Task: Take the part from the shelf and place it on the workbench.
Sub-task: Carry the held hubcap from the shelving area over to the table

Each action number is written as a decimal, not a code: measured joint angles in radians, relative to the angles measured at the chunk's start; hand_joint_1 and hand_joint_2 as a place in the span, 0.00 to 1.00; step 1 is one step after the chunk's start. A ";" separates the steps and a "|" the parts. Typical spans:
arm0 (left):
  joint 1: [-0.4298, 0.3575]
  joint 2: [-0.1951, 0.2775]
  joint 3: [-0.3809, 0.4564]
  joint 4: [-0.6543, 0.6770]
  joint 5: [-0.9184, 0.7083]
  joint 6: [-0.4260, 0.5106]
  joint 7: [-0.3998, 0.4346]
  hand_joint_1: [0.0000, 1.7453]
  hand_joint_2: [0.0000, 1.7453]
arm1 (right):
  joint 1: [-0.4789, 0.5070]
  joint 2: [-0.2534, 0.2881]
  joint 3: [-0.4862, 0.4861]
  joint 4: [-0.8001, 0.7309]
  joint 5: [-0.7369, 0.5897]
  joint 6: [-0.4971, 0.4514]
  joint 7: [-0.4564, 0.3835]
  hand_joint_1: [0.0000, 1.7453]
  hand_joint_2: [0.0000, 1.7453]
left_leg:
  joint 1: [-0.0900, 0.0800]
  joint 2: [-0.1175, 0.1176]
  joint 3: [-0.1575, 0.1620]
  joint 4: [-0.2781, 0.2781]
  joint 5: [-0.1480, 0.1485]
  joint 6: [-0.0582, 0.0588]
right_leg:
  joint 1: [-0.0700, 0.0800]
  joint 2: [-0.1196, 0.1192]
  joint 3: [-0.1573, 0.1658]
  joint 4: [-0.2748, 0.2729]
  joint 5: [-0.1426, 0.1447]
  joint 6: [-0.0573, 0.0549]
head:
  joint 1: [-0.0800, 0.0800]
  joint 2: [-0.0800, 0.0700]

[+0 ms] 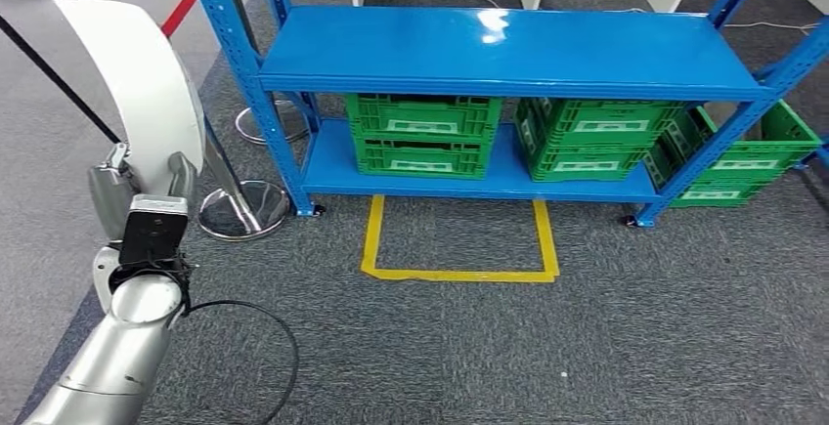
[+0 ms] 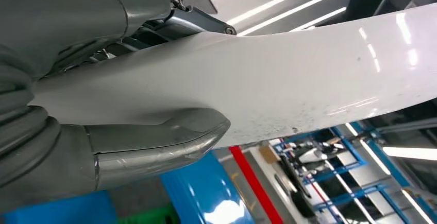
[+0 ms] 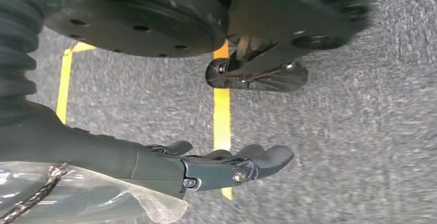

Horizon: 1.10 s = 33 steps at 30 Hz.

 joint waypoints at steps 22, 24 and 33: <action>0.047 0.059 0.070 -0.072 0.028 -0.065 0.017 1.00 1.00 | 0.010 0.013 -0.088 -0.005 -0.054 -0.004 -0.005 0.00 1.00 | 0.014 -0.101 0.015 0.013 -0.021 -0.029 | 0.001 0.108 0.054 -0.193 0.103 -0.014 | -0.004 0.000; 0.052 0.058 0.075 -0.073 0.034 -0.073 0.015 1.00 1.00 | 0.012 0.012 -0.097 -0.006 -0.058 -0.004 -0.011 0.00 1.00 | 0.015 -0.076 0.013 0.006 -0.012 -0.014 | 0.001 0.071 0.024 -0.146 0.069 -0.006 | 0.001 0.000; 0.029 0.055 0.102 -0.068 0.022 -0.085 0.000 1.00 1.00 | 0.014 0.011 -0.137 -0.007 -0.078 0.012 0.000 0.00 1.00 | 0.002 0.025 0.002 0.008 -0.006 -0.011 | 0.010 -0.055 0.080 -0.158 0.059 -0.014 | 0.005 0.000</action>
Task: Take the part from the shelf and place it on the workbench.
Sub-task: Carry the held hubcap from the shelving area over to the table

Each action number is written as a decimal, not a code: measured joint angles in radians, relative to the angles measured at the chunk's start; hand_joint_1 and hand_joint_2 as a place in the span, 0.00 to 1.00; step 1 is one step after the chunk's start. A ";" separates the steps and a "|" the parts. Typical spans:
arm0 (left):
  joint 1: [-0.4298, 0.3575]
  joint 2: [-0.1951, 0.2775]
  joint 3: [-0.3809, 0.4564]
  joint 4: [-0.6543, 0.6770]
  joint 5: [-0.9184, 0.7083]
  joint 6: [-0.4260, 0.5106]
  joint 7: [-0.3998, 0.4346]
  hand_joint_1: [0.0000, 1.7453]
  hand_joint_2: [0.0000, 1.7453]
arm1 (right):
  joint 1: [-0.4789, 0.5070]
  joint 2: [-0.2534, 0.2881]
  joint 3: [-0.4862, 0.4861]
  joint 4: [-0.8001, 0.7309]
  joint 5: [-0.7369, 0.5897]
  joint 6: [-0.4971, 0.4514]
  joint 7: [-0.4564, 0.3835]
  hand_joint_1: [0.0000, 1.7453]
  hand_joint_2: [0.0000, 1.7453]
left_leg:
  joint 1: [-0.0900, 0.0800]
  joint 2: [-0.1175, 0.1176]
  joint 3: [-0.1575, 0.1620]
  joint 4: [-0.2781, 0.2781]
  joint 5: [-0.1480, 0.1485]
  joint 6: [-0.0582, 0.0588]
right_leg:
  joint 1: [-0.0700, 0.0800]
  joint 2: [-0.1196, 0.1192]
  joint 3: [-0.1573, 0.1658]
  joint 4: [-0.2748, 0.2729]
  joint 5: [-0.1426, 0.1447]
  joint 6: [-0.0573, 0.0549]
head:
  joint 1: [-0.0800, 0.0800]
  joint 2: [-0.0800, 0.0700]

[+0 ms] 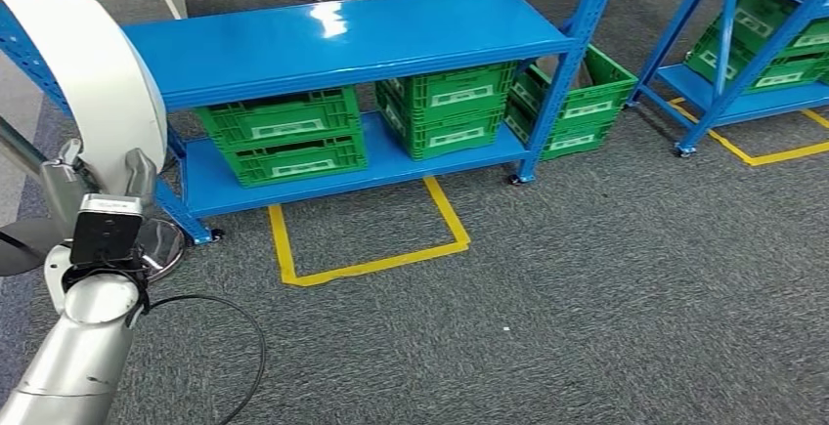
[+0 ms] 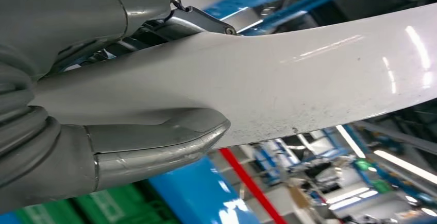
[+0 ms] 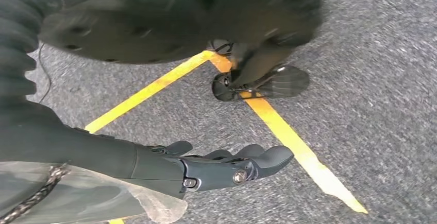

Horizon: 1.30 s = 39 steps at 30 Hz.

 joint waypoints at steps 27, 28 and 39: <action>-0.194 -0.096 -0.062 0.197 -0.034 0.012 -0.021 1.00 1.00 | 0.011 -0.047 -0.051 -0.016 0.061 -0.007 0.017 0.00 1.00 | 0.009 -0.030 -0.003 0.003 -0.001 0.004 | -0.004 0.062 -0.153 0.222 -0.062 0.015 | 0.007 0.000; -0.196 -0.098 -0.063 0.201 -0.034 0.012 -0.021 1.00 1.00 | 0.012 -0.048 -0.051 -0.016 0.063 -0.010 0.020 0.00 1.00 | 0.009 -0.019 -0.003 0.003 -0.002 0.003 | -0.004 0.056 -0.124 0.171 -0.032 0.014 | 0.007 0.000; -0.268 -0.128 -0.125 0.294 -0.023 -0.058 0.000 1.00 1.00 | 0.009 -0.099 -0.054 -0.017 0.108 -0.047 0.142 0.00 1.00 | 0.002 -0.058 -0.071 0.181 -0.110 -0.033 | -0.002 0.064 -0.011 -0.047 0.042 -0.035 | -0.006 0.000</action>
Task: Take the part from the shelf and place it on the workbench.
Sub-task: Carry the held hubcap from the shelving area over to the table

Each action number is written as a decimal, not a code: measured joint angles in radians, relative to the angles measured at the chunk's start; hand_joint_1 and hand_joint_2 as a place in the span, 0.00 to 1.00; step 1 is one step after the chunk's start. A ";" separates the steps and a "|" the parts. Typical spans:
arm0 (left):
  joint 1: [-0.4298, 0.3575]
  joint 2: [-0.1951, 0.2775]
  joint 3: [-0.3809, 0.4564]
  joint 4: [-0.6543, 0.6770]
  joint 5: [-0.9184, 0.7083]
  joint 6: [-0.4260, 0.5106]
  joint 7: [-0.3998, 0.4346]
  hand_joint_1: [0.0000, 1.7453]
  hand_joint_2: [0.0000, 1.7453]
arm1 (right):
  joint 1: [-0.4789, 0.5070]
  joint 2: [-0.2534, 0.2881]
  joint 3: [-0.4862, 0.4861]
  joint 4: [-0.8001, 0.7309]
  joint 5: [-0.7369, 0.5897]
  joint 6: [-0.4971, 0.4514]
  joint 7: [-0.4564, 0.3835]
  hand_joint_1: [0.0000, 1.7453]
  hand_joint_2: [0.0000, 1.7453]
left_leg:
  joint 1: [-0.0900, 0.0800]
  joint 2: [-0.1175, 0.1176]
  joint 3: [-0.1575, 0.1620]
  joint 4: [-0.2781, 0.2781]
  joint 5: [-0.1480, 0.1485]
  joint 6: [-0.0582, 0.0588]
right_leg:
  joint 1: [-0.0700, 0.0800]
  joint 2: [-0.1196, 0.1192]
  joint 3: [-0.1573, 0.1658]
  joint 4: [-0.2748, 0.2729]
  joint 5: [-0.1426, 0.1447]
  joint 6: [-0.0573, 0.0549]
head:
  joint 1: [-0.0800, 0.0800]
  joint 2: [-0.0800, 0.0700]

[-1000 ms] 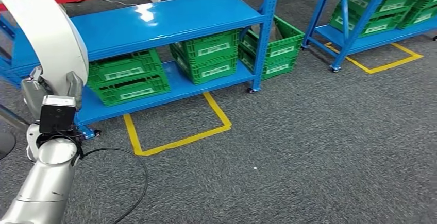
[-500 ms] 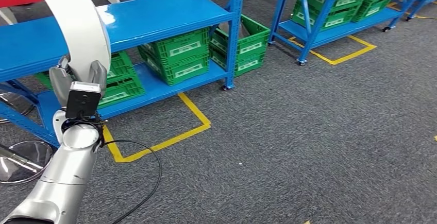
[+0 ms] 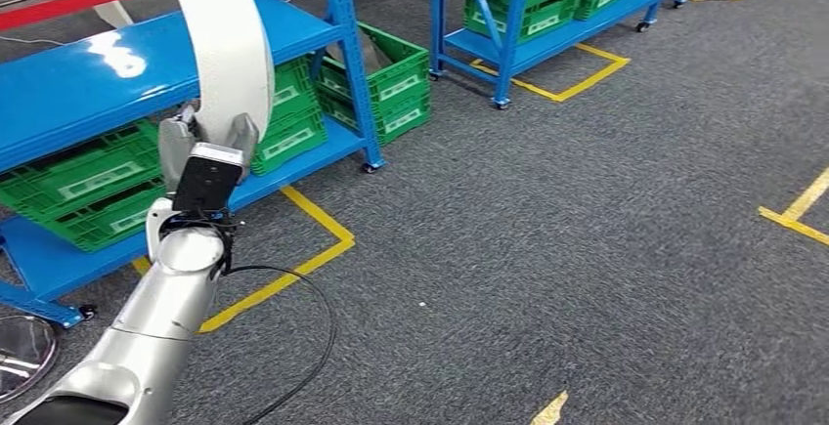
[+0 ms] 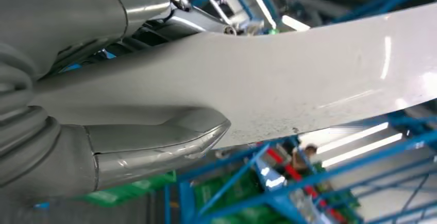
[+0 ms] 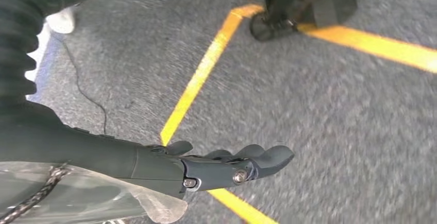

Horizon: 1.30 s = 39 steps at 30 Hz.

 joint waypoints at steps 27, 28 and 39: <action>-0.249 -0.215 -0.195 0.259 0.138 -0.005 0.009 1.00 1.00 | -0.003 0.017 0.034 0.006 0.148 0.169 0.254 0.00 1.00 | -0.005 0.075 0.057 -0.165 0.099 0.008 | -0.004 -0.034 -0.029 0.016 0.007 0.022 | 0.007 0.000; -0.253 -0.218 -0.201 0.262 0.137 -0.005 0.009 1.00 1.00 | -0.003 0.017 0.033 0.006 0.146 0.170 0.251 0.00 1.00 | -0.003 0.056 0.048 -0.139 0.080 0.004 | -0.006 -0.024 -0.029 0.014 0.008 0.017 | 0.005 0.000; -0.253 -0.215 -0.230 0.287 0.121 0.009 0.003 1.00 1.00 | -0.005 0.025 0.015 0.006 0.121 0.185 0.220 0.00 1.00 | -0.009 -0.091 0.039 -0.155 0.125 0.043 | -0.002 0.106 -0.033 0.018 0.014 0.012 | 0.001 0.000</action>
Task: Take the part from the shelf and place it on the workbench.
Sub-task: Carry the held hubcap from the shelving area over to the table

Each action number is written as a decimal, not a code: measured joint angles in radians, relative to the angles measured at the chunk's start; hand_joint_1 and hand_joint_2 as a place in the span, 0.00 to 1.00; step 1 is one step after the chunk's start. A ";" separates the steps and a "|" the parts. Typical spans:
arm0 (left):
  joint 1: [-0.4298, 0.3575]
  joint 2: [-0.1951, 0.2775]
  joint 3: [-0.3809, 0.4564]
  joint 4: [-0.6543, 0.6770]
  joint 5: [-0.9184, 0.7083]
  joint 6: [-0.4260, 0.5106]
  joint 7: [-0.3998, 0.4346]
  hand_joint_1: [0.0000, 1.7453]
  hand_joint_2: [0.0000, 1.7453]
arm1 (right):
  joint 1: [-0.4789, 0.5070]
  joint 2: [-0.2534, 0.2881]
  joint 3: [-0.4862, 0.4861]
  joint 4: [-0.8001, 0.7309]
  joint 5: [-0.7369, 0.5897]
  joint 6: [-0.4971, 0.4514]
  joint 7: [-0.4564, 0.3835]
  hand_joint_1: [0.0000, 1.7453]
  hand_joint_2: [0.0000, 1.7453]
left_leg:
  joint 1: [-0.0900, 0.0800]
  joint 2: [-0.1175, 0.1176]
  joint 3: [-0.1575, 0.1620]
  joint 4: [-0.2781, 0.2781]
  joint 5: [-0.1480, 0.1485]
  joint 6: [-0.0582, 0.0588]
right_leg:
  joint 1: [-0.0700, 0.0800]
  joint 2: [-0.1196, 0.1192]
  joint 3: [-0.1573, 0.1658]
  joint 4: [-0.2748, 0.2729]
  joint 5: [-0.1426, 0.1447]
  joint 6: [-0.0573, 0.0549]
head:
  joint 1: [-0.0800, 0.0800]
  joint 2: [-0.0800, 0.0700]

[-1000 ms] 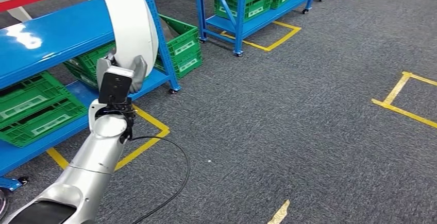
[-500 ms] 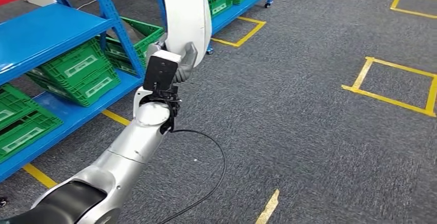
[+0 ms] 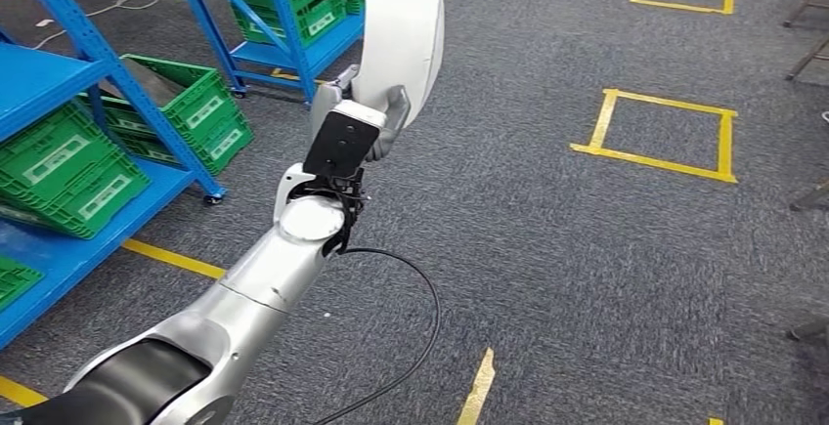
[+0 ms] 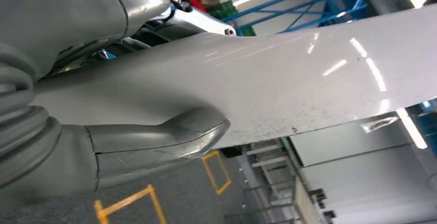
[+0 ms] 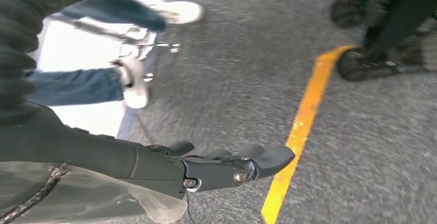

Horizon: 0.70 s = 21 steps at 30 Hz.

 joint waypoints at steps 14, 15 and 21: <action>0.001 0.014 -0.025 0.014 0.032 -0.115 0.011 1.00 1.00 | -0.005 0.005 -0.031 0.000 0.005 0.006 -0.027 0.00 1.00 | 0.004 0.143 0.022 -0.027 -0.011 -0.016 | -0.017 -0.161 -0.018 0.026 -0.005 0.050 | 0.005 0.000; 0.001 0.018 -0.026 0.013 0.038 -0.139 -0.002 1.00 1.00 | -0.007 0.006 -0.033 0.000 0.009 0.010 -0.029 0.00 1.00 | 0.001 0.152 0.023 -0.025 -0.014 -0.021 | -0.014 -0.167 -0.005 0.005 -0.004 0.043 | 0.003 0.000; 0.008 0.045 -0.029 0.004 0.064 -0.258 -0.028 1.00 1.00 | -0.007 0.006 -0.036 0.000 0.023 0.020 -0.041 0.00 1.00 | 0.009 0.107 -0.013 0.084 -0.090 -0.045 | -0.011 -0.110 0.000 0.000 -0.005 0.001 | -0.005 0.000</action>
